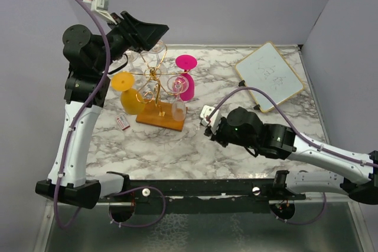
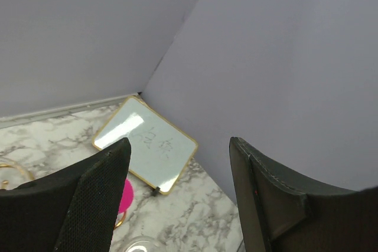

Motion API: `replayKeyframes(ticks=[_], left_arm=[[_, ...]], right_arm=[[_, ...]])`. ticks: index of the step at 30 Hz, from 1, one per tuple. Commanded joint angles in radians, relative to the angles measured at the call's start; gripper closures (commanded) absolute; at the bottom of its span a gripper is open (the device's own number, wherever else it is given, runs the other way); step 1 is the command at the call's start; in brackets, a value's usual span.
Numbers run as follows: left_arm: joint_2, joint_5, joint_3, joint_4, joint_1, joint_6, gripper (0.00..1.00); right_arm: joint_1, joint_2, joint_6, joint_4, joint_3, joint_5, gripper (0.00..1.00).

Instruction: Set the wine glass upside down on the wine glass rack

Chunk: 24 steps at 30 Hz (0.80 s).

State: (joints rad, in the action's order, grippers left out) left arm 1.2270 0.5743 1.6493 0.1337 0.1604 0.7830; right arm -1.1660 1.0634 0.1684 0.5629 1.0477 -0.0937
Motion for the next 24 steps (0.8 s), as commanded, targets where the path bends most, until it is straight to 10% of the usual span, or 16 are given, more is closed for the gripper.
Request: replayKeyframes(ticks=[1,11,24], left_arm=[[0.022,-0.004,-0.011,-0.098,0.115,0.045,0.3],[0.011,-0.27,-0.084,-0.133,0.338,0.235,0.3],[0.035,-0.512,-0.136,-0.193,0.498,0.42,0.31]], right_arm=[[-0.005,-0.068,-0.071,-0.136,-0.043,-0.251,0.99],[-0.006,-0.192,0.022,-0.45,-0.116,-0.604,0.99],[-0.005,-0.219,0.209,-1.006,-0.16,-0.592,0.99]])
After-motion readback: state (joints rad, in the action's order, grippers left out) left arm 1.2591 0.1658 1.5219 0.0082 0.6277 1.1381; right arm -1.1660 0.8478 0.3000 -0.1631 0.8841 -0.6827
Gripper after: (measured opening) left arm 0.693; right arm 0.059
